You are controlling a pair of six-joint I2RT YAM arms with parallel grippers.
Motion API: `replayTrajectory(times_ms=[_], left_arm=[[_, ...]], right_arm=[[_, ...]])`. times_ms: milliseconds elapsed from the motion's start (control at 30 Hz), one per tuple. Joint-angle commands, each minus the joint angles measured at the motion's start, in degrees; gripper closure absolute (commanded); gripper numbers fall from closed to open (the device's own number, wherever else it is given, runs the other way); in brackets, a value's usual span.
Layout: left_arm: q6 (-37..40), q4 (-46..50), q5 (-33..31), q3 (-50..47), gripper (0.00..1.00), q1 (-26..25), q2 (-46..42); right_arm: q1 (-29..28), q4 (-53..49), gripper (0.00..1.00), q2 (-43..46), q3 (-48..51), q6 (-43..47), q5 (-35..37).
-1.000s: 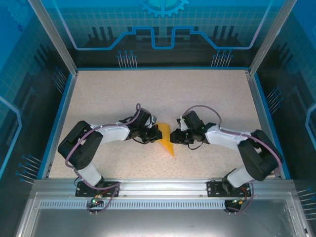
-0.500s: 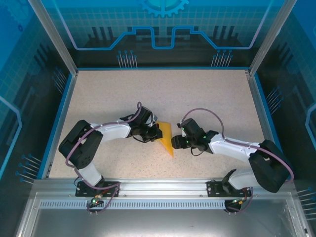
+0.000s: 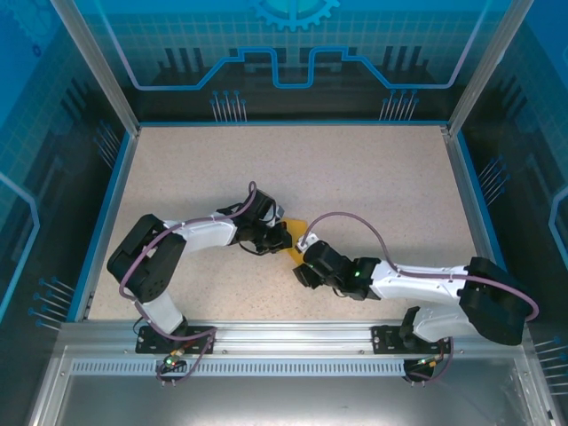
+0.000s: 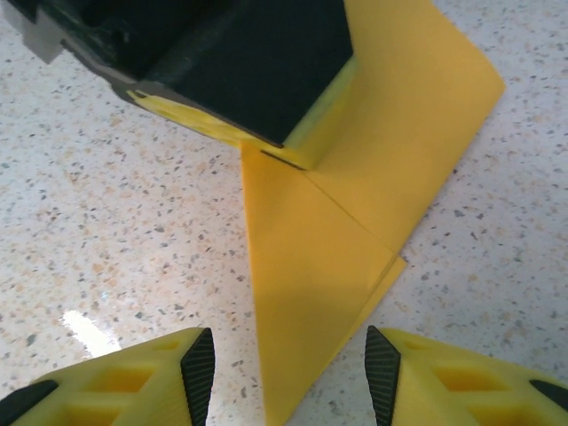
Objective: Fold a paper plane with a square sheet of paper (pick it up from the middle)
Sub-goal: Fold the wing for the fifth time at the center of the table.
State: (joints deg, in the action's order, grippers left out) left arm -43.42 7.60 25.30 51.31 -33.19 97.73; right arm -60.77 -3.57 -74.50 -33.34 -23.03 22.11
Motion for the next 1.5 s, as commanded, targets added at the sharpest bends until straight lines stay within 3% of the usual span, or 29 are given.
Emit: replayTrajectory(times_ms=[0, 267, 433, 867, 1467], left_arm=[[1.34, 2.44, -0.51, 1.49, 0.99, -0.43, 0.70], [1.36, 2.50, -0.30, 1.69, 0.99, -0.33, 1.17], [1.35, 2.64, -0.24, 1.91, 0.98, -0.32, 1.21], [1.66, 3.26, 0.02, 2.30, 0.98, -0.35, 1.58], [1.49, 3.27, 0.44, 2.15, 0.97, -0.38, 1.50]], right_arm=[[-1.01, 2.72, 0.48, 0.21, 2.09, 0.87, 3.92], [-1.52, 4.19, 0.47, -0.85, 3.25, 2.72, 2.17], [-3.53, 5.07, 0.47, -6.00, -0.34, 5.89, 2.12], [-6.44, 3.27, 0.50, -16.22, -5.97, 7.34, 11.44], [-6.44, 4.95, 0.74, -19.01, -5.85, 5.63, 14.92]])
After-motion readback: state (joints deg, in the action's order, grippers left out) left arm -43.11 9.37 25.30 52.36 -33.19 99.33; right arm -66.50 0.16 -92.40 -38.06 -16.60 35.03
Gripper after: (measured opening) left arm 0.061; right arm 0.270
